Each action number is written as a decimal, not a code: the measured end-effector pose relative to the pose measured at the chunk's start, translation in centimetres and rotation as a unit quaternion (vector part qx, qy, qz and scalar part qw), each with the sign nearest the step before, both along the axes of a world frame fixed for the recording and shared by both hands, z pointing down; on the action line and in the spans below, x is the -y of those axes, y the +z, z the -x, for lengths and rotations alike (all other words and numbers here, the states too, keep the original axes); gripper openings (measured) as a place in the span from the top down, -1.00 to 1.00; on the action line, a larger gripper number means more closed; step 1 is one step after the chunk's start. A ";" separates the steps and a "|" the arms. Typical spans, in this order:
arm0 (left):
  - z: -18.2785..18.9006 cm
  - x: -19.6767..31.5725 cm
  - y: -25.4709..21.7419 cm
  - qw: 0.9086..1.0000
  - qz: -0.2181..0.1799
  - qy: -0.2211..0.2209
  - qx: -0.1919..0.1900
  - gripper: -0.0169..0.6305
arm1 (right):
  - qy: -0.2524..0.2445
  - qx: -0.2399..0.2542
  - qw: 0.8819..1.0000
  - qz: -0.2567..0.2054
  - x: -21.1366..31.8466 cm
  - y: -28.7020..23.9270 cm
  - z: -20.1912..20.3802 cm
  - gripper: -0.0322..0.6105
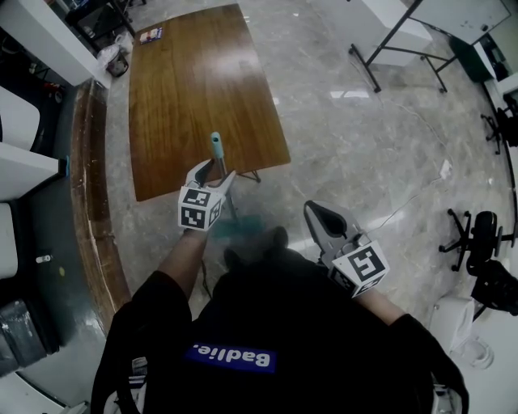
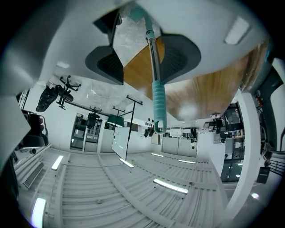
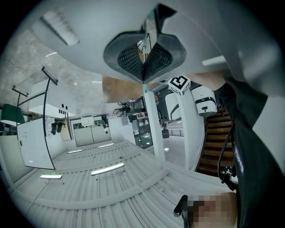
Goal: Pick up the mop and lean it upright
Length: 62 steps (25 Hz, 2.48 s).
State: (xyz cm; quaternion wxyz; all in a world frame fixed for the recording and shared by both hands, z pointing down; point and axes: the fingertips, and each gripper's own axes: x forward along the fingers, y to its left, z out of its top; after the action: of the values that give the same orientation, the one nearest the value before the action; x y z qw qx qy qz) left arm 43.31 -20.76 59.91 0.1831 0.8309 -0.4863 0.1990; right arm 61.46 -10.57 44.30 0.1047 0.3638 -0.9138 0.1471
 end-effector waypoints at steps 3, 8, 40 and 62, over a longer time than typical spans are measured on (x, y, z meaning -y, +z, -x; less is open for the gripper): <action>0.1 0.4 1.2 1.000 0.009 0.000 0.005 0.13 | 0.007 -0.003 1.000 0.000 -0.1 0.1 -0.4 0.89; 0.4 1.3 3.1 1.000 0.027 -0.012 0.006 0.13 | 0.014 -0.007 1.000 0.001 -0.2 0.3 -1.1 0.88; 0.5 2.2 6.9 0.998 0.042 -0.031 0.018 0.64 | 0.008 0.004 1.000 0.014 -0.9 0.4 -2.8 0.89; -0.1 -10.5 1.7 1.000 0.012 -0.009 0.027 0.61 | -0.096 0.044 0.994 -0.013 -2.4 -1.3 3.1 0.89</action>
State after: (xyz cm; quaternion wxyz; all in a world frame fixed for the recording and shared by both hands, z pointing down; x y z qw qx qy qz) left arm 43.36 -10.23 61.60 0.1819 0.8184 -0.4960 0.2260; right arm 58.35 -8.14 42.96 0.0729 0.2689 -0.9501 0.1403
